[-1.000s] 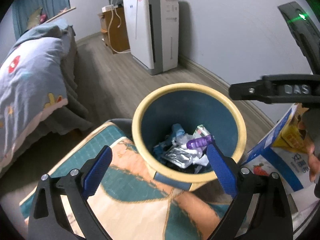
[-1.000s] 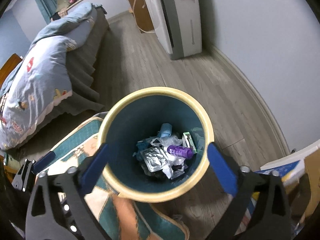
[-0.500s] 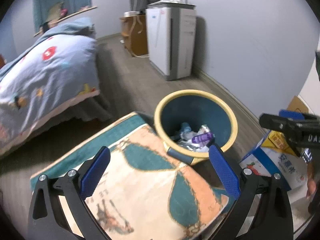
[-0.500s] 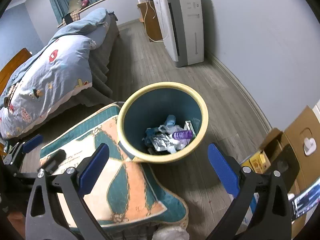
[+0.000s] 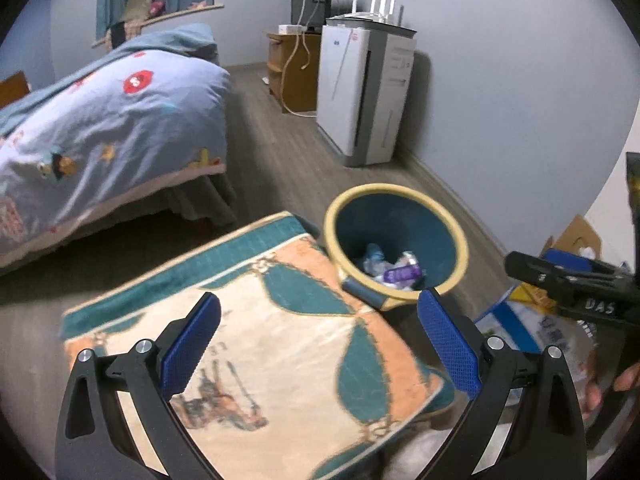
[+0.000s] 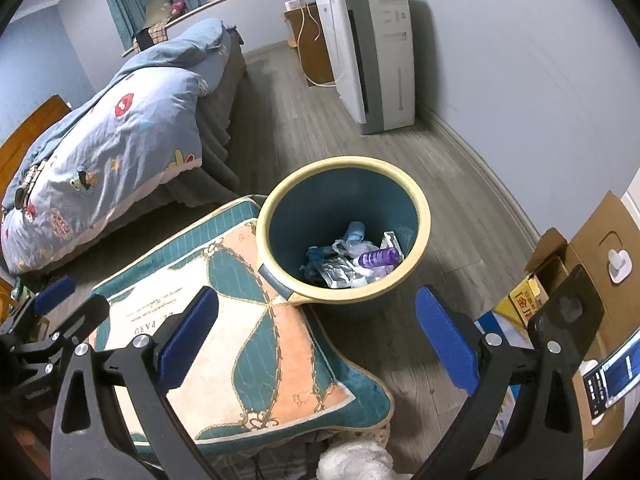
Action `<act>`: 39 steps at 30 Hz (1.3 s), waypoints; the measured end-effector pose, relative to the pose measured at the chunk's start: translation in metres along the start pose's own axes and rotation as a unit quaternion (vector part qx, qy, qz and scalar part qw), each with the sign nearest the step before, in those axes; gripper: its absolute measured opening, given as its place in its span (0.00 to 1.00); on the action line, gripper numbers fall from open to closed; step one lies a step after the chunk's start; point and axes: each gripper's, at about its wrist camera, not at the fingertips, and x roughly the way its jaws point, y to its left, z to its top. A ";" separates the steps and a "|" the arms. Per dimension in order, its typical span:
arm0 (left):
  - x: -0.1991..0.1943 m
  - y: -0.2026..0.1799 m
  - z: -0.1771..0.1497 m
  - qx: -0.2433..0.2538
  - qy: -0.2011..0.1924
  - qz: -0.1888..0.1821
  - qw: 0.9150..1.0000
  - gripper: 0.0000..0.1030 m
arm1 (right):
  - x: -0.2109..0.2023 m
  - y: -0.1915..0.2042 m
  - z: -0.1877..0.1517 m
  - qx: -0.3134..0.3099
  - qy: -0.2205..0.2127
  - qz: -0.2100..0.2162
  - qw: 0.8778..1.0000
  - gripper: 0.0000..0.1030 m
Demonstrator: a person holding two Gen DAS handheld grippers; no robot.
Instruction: Collect trash
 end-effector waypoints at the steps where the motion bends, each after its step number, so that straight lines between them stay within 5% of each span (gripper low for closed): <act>1: -0.001 0.001 -0.001 0.003 0.000 0.004 1.000 0.95 | 0.000 0.000 -0.001 -0.001 0.000 -0.002 1.000 0.94; 39: 0.000 -0.003 -0.005 0.026 0.005 0.011 1.000 0.95 | 0.002 0.002 -0.003 -0.004 0.002 -0.009 1.000 0.94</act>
